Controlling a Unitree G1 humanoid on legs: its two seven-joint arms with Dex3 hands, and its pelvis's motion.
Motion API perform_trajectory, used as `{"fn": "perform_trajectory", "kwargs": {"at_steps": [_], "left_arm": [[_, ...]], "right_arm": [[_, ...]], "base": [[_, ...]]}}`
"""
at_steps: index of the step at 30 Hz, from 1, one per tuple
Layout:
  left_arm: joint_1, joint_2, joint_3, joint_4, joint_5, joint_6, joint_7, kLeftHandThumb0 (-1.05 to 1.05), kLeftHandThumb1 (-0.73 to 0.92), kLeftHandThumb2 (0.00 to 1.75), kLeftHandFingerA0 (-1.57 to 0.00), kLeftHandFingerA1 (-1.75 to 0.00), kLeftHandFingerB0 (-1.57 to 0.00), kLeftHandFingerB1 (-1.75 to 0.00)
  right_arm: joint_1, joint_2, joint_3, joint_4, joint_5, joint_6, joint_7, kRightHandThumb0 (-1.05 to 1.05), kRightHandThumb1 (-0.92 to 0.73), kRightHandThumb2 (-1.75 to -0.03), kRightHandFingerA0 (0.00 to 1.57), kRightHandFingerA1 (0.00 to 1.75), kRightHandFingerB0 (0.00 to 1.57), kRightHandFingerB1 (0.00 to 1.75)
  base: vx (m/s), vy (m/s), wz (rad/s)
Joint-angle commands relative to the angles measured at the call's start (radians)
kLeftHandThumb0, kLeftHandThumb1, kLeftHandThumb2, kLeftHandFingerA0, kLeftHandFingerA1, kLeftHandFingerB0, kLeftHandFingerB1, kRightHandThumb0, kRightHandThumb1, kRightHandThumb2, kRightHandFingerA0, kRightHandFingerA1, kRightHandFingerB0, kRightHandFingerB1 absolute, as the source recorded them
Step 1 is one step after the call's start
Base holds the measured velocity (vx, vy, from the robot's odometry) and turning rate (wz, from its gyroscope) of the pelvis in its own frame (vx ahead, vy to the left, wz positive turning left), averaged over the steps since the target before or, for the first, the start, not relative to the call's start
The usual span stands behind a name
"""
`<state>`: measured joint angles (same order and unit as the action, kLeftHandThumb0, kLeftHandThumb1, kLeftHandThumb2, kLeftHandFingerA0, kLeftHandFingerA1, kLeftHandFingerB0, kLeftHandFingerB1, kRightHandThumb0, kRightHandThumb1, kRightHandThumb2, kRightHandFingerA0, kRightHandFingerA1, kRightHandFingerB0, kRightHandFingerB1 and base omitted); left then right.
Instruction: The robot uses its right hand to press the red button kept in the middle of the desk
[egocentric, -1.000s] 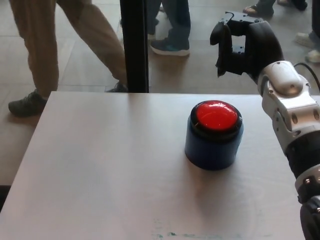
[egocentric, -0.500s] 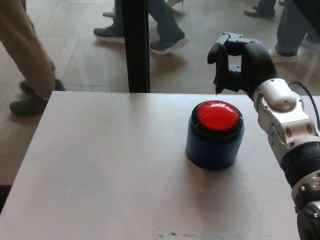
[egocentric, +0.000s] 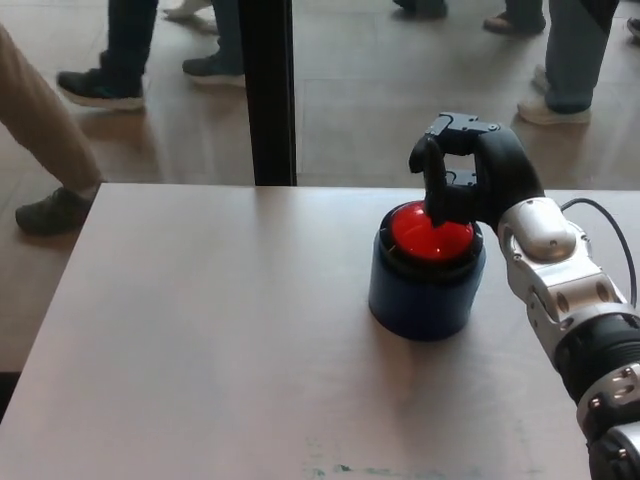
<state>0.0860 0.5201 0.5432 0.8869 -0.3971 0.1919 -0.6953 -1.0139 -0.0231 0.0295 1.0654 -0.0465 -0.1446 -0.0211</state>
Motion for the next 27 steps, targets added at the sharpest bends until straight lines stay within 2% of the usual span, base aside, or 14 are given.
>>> {"fn": "perform_trajectory", "kwargs": {"at_steps": [1, 2, 7, 8, 9, 11, 12, 13, 15, 16, 17, 18, 19, 27], "left_arm": [[-0.011, 0.019, 0.007, 0.045, -0.008, 0.007, 0.008, -0.69, 0.81, 0.65, -0.11, -0.43, -0.11, -0.31], [-0.002, 0.019, 0.006, 0.027, -0.011, 0.016, 0.005, -0.74, 0.61, 0.98, -0.03, -0.5, 0.0, -0.4], [0.02, 0.021, 0.006, -0.003, -0.019, 0.024, -0.01, -0.75, 0.61, 0.99, -0.04, -0.5, 0.0, -0.36], [0.016, 0.021, 0.007, 0.004, -0.021, 0.022, -0.013, -0.74, 0.6, 0.98, -0.02, -0.49, -0.04, -0.35], [0.018, 0.02, 0.005, -0.001, -0.02, 0.023, -0.01, -0.71, 0.6, 0.99, -0.05, -0.5, 0.0, -0.37], [0.007, 0.022, -0.002, 0.01, -0.011, 0.014, -0.002, -0.76, 0.61, 0.97, -0.09, -0.51, 0.0, -0.36], [0.004, 0.022, -0.001, 0.01, -0.013, 0.017, -0.002, -0.68, 0.63, 0.96, -0.05, -0.48, -0.03, -0.39], [0.001, 0.024, -0.004, 0.014, -0.01, 0.012, -0.003, -0.74, 0.62, 0.98, -0.09, -0.51, 0.0, -0.36], [0.007, 0.02, 0.005, -0.007, -0.028, 0.03, -0.017, -0.73, 0.61, 0.98, -0.02, -0.49, 0.0, -0.35], [0.01, 0.019, 0.009, -0.018, -0.034, 0.037, -0.014, -0.72, 0.61, 0.99, -0.04, -0.5, 0.0, -0.38], [0.013, 0.019, 0.009, -0.026, -0.032, 0.036, -0.009, -0.77, 0.61, 0.98, -0.08, -0.52, 0.0, -0.37], [0.016, 0.02, 0.009, -0.032, -0.032, 0.037, -0.008, -0.77, 0.61, 0.98, -0.08, -0.52, 0.0, -0.37], [0.015, 0.019, 0.011, -0.032, -0.035, 0.033, -0.015, -0.73, 0.61, 0.99, -0.02, -0.5, -0.01, -0.36], [0.004, 0.024, 0.008, -0.033, -0.035, 0.044, -0.022, -0.7, 0.6, 1.0, 0.0, -0.48, -0.05, -0.34]], "right_arm": [[0.029, 0.013, 0.013, 0.024, -0.035, -0.033, -0.038, -0.26, -0.47, -1.2, 0.91, 1.75, 0.75, 1.68], [0.032, 0.015, 0.015, 0.025, -0.037, -0.026, -0.041, -0.24, -0.5, -1.19, 0.9, 1.75, 0.73, 1.68], [0.051, 0.009, 0.012, 0.051, -0.048, -0.007, -0.058, -0.24, -0.51, -1.13, 0.9, 1.75, 0.74, 1.64], [0.061, 0.005, 0.008, 0.057, -0.046, -0.007, -0.066, -0.29, -0.5, -1.15, 1.18, 1.38, 1.01, 1.28], [0.066, 0.003, 0.002, 0.062, -0.042, -0.011, -0.067, -0.21, -0.48, -1.19, 0.91, 1.75, 0.76, 1.63], [0.074, -0.002, -0.006, 0.07, -0.038, -0.014, -0.061, -0.23, -0.47, -1.19, 0.93, 1.75, 0.79, 1.62], [0.076, -0.003, -0.004, 0.068, -0.042, -0.01, -0.064, -0.31, -0.47, -1.15, 1.19, 1.38, 1.02, 1.28], [0.08, -0.002, -0.003, 0.067, -0.043, -0.005, -0.065, -0.25, -0.46, -1.19, 0.92, 1.75, 0.77, 1.63], [0.096, 0.001, 0.003, 0.068, -0.047, -0.004, -0.063, -0.23, -0.48, -1.14, 0.92, 1.75, 0.7, 1.69], [0.105, 0.003, 0.001, 0.068, -0.042, -0.01, -0.057, -0.32, -0.48, -1.16, 1.19, 1.4, 1.01, 1.29], [0.114, 0.006, 0.003, 0.07, -0.044, -0.013, -0.062, -0.31, -0.48, -1.16, 1.19, 1.39, 1.01, 1.29], [0.116, 0.008, 0.004, 0.071, -0.046, -0.014, -0.065, -0.31, -0.48, -1.16, 1.19, 1.39, 1.01, 1.29], [0.123, 0.009, 0.003, 0.071, -0.045, -0.017, -0.067, -0.23, -0.47, -1.21, 0.92, 1.75, 0.77, 1.64], [0.178, 0.029, 0.019, 0.091, -0.054, -0.013, -0.077, -0.26, -0.5, -1.22, 0.92, 1.75, 0.77, 1.66]], "base": [[0.0, 0.0, 0.0], [0.0, 0.0, 0.0], [0.0, 0.0, 0.0], [0.0, 0.0, 0.0], [0.0, 0.0, 0.0], [0.0, 0.0, 0.0], [0.0, 0.0, 0.0], [0.0, 0.0, 0.0], [0.0, 0.0, 0.0], [0.0, 0.0, 0.0], [0.0, 0.0, 0.0], [0.0, 0.0, 0.0], [0.0, 0.0, 0.0], [0.0, 0.0, 0.0]]}}
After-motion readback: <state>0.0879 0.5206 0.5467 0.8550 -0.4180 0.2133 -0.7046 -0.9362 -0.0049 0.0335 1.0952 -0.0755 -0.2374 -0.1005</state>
